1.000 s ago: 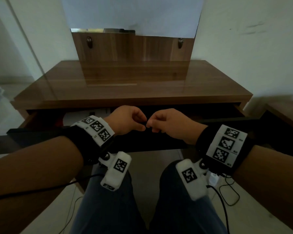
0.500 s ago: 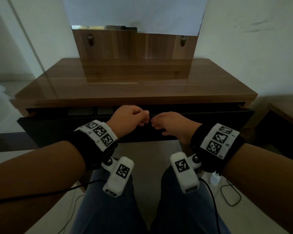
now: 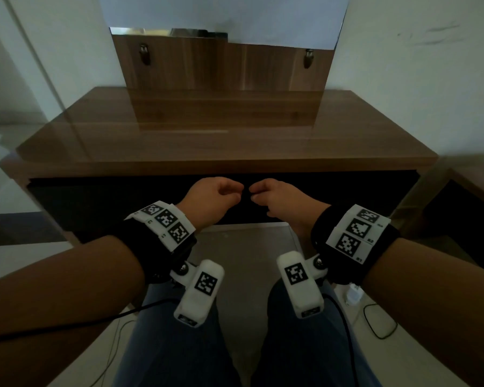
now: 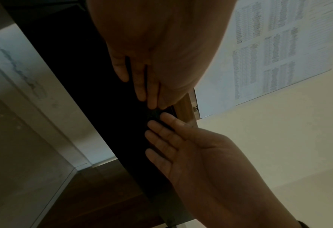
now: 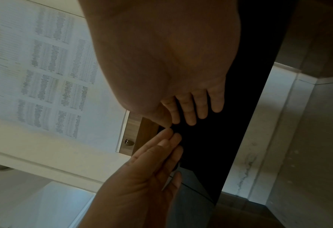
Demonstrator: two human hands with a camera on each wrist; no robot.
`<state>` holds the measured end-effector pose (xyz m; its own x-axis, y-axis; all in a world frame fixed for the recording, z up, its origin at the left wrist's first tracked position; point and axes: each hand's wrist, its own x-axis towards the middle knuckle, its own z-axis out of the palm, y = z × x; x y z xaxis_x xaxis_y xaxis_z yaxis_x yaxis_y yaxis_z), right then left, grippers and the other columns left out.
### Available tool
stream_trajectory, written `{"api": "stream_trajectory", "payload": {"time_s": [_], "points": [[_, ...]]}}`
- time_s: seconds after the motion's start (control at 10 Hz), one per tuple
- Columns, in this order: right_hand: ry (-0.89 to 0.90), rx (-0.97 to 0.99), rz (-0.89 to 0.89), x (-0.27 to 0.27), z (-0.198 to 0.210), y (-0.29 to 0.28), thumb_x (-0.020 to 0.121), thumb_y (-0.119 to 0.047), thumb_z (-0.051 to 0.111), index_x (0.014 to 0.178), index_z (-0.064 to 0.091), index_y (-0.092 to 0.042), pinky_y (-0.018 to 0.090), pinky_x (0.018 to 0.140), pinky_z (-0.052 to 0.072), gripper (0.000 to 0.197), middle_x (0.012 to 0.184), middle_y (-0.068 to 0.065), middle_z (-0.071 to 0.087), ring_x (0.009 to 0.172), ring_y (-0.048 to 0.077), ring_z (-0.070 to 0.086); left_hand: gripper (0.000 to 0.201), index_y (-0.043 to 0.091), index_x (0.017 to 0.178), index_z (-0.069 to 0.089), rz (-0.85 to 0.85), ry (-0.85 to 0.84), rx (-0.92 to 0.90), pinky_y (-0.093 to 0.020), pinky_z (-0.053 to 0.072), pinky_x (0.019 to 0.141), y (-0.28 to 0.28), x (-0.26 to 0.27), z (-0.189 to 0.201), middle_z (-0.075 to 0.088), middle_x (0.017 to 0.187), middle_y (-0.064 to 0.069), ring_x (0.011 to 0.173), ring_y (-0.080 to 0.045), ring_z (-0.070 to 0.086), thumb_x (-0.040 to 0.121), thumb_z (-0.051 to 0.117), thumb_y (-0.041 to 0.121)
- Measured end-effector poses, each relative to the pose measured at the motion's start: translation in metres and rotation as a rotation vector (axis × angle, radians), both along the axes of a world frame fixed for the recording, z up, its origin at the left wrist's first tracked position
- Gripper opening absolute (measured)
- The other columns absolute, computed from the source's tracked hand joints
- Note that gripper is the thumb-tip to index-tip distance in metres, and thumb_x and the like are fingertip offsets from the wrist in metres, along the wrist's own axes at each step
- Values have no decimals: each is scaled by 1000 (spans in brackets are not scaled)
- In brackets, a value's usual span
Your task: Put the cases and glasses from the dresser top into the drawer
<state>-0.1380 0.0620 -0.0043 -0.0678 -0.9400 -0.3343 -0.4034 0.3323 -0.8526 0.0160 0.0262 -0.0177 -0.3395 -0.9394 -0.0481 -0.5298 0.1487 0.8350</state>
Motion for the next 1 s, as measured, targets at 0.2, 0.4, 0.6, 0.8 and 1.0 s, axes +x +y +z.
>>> {"api": "stream_trajectory", "payload": {"time_s": [0.2,0.4,0.6,0.8,1.0], "points": [[-43,16,6,-1,-4,-12,95,-20,54,135,47,-21,32,89,39,41,129,4,51,112,19,48,35,18,127,59,11,49,80,-30,51,92,-11,0,-6,66,118,-1,109,-15,63,92,62,15],[-53,10,-5,-3,-8,-16,91,-22,59,134,46,-23,33,91,41,44,127,4,51,116,21,49,40,17,130,55,12,85,106,-24,47,86,-13,-1,-8,62,124,-2,108,-13,58,91,63,13],[-65,-4,-3,-3,-7,-11,90,-22,60,134,48,-21,28,84,43,46,125,4,55,113,19,52,44,18,134,53,-2,89,126,-24,47,88,-8,0,-7,60,129,-2,112,-13,58,91,63,17],[-53,-6,-7,-5,4,-5,91,-24,59,128,50,-22,34,92,47,37,122,6,58,113,20,56,36,20,129,59,23,52,56,-11,44,64,-4,1,6,63,113,4,88,-4,57,93,62,22],[-88,-71,-10,-4,20,2,93,-24,57,125,55,-21,32,90,46,32,122,4,59,112,18,56,31,23,123,63,51,40,-28,-13,41,63,1,5,27,63,106,8,83,0,56,93,61,25]]}}
